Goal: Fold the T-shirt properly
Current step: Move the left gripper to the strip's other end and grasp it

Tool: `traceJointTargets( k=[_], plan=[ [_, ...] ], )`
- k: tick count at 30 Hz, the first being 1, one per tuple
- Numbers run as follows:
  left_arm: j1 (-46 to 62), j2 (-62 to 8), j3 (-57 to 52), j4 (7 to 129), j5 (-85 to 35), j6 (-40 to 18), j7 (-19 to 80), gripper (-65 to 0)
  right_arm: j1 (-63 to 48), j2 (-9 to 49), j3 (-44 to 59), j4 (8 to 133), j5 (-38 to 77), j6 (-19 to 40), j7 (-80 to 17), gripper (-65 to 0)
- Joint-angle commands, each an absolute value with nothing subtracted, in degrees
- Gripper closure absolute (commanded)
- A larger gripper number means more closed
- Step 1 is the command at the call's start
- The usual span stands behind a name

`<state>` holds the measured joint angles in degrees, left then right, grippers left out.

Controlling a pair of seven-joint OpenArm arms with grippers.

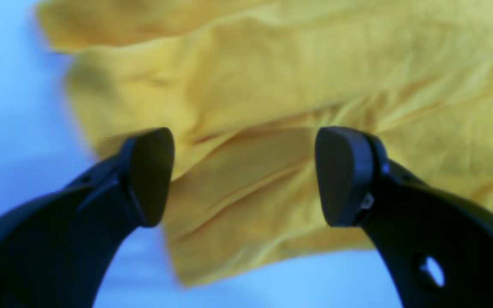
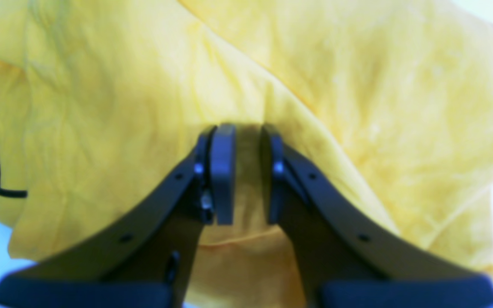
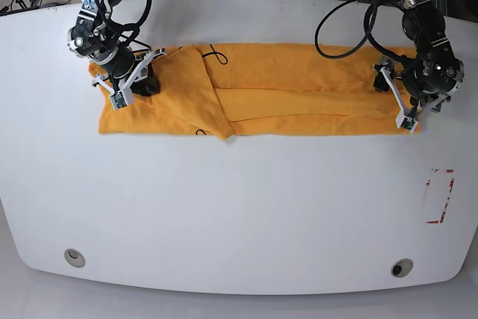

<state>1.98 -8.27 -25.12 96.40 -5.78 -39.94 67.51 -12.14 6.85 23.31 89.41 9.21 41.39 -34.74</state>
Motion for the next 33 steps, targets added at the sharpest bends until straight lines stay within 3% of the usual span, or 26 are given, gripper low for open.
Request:
traceJointTargets(
  k=[1,9,14,23,33],
  plan=[
    [1.1,-8.66,-26.07,102.02,-6.29,-40.0,66.95,-50.1,-12.62,7.34,23.16,88.75,4.97,40.0,-39.96,-10.9],
    [1.19,-9.01,-34.95,102.64,-14.46,-40.0,67.03,-50.3,-12.53,6.11,23.25,88.75,4.97,40.0,-39.96,-10.9],
    [1.19,-13.49,-40.04,96.75,-22.81,-40.0,67.03,-50.3,-12.53,5.85,23.16,88.75,4.97,40.0,-39.96,-10.9],
    [1.19,-18.77,-41.45,84.0,-32.57,-40.0,66.42,-50.1,-12.79,5.76,23.08,88.75,4.97,40.0,-39.96,-10.9],
    [1.19,-18.86,-40.66,77.05,-33.01,-40.0,62.73,-50.1,-12.62,5.76,23.16,88.92,4.97,40.0,-39.96,-10.9]
  ],
)
